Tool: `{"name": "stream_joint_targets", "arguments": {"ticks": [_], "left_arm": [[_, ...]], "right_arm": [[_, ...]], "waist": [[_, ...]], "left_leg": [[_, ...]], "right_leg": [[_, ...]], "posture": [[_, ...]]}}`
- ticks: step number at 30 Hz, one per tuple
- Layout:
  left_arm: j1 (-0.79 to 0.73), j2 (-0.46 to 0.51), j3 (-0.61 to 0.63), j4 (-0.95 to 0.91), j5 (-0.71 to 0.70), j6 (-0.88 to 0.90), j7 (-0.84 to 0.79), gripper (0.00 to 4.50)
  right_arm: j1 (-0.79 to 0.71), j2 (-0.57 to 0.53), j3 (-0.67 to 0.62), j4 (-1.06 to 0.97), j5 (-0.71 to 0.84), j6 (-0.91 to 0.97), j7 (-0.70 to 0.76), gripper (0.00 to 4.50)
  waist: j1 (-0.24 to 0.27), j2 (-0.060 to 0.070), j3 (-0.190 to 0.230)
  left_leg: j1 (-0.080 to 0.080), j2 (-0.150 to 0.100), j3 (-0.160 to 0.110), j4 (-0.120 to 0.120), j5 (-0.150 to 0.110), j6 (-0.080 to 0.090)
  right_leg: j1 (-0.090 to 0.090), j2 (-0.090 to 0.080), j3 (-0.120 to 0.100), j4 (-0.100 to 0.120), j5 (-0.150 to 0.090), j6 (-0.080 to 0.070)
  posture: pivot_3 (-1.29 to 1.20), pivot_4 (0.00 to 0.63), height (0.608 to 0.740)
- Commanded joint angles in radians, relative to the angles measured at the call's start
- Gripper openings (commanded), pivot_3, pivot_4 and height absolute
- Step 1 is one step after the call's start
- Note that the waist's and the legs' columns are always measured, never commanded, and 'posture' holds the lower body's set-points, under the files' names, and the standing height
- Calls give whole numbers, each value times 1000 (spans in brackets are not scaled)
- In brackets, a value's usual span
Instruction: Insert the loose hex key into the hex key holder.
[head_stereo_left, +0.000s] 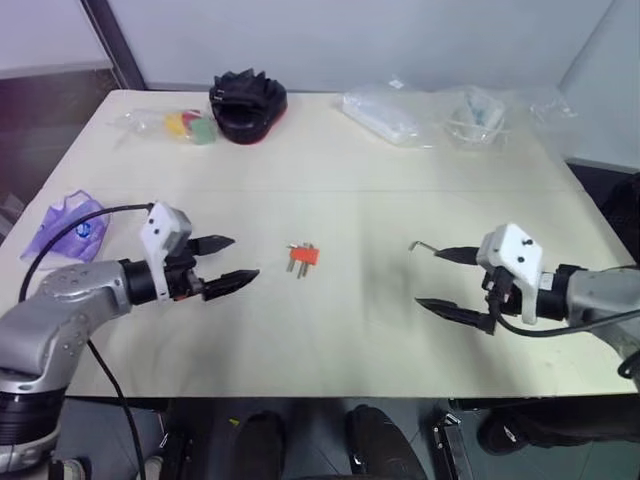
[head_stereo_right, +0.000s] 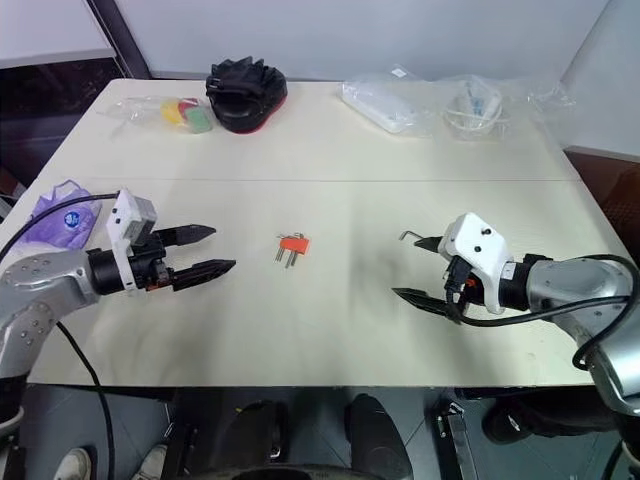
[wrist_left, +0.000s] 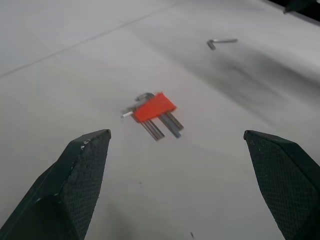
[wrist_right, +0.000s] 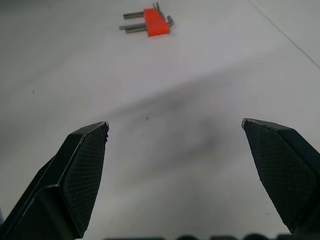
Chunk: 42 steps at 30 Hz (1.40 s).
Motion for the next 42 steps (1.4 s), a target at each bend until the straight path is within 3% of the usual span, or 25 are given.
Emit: {"name": "stream_joint_targets", "arguments": {"ticks": [1, 29, 37, 42], "left_arm": [[-14, 16, 36, -15, -31, 4, -16, 4443], [-29, -26, 31, -24, -37, -8, 70, 4443], [19, -44, 9, 50, 63, -94, 76, 4443], [13, -52, 0, 79, 94, -119, 66, 4443]], "right_arm": [[-28, -12, -20, -30, 21, 3, 5, 4500], [-69, 19, 6, 0, 1, -28, -13, 4500], [-222, 178, 210, 125, -129, -118, -96, 4500], [-395, 365, 391, 389, -251, -222, -94, 4500]], "waist": [[0, 0, 1], [1, -2, 3], [-3, -2, 4], [-3, -2, 4]], "left_leg": [[0, 0, 0, 0, 0, 0], [0, 1, 0, 0, 0, 0], [0, 1, 0, 0, 0, 0], [-1, 1, 0, 1, 0, 0]], "right_leg": [[0, 0, 0, 0, 0, 0], [0, 0, 0, 0, 0, 0], [-2, 0, 0, 2, 0, 0], [-4, 0, 0, 4, 1, -1]], "posture": [[0, 150, 740], [0, 150, 740], [0, 150, 740], [0, 150, 740]]}}
